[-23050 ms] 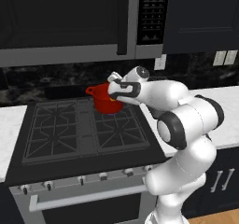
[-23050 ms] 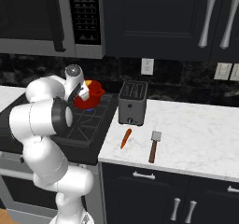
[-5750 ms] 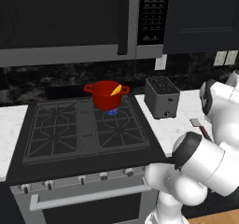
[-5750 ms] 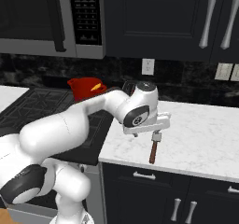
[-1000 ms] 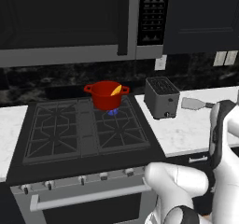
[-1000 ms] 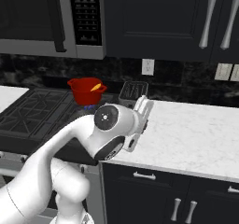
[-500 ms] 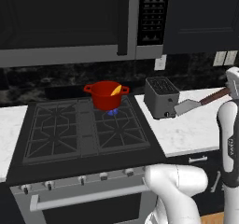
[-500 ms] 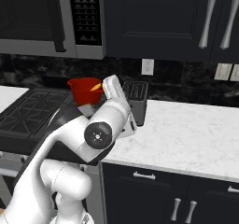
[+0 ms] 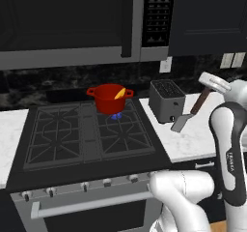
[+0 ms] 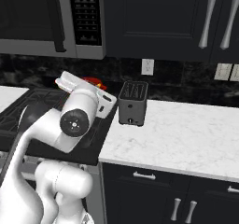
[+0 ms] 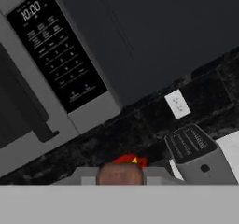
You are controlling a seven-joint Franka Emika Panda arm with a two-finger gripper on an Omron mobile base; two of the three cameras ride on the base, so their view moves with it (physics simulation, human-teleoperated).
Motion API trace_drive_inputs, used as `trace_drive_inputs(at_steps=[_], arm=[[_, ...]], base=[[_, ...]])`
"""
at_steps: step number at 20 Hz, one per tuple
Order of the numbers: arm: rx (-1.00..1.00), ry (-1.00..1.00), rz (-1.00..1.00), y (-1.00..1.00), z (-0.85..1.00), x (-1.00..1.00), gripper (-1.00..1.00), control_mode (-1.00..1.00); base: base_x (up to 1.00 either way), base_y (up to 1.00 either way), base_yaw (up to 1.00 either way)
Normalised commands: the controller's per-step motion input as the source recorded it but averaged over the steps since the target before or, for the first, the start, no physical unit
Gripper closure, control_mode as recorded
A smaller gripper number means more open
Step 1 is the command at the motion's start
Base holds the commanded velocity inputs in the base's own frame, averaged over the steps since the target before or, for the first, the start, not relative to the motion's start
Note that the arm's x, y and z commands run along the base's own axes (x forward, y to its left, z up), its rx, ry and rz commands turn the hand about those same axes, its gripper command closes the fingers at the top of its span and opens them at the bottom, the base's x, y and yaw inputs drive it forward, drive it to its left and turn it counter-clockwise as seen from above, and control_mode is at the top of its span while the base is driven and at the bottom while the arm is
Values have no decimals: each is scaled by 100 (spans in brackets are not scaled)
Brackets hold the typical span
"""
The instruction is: Put the corn and carrot in the pot. Retrieve the spatula and lightly stir the vegetables in the pot.
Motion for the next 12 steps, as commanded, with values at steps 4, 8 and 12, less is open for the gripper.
trace_drive_inputs(at_steps=[4,8,12], arm=[[-51,-4,0,100,4,-7,100,-100],[-43,-6,-1,89,0,-22,100,-100],[-31,-4,-4,56,0,-6,100,-100]], base=[[0,0,0],[0,0,0],[0,0,0]])
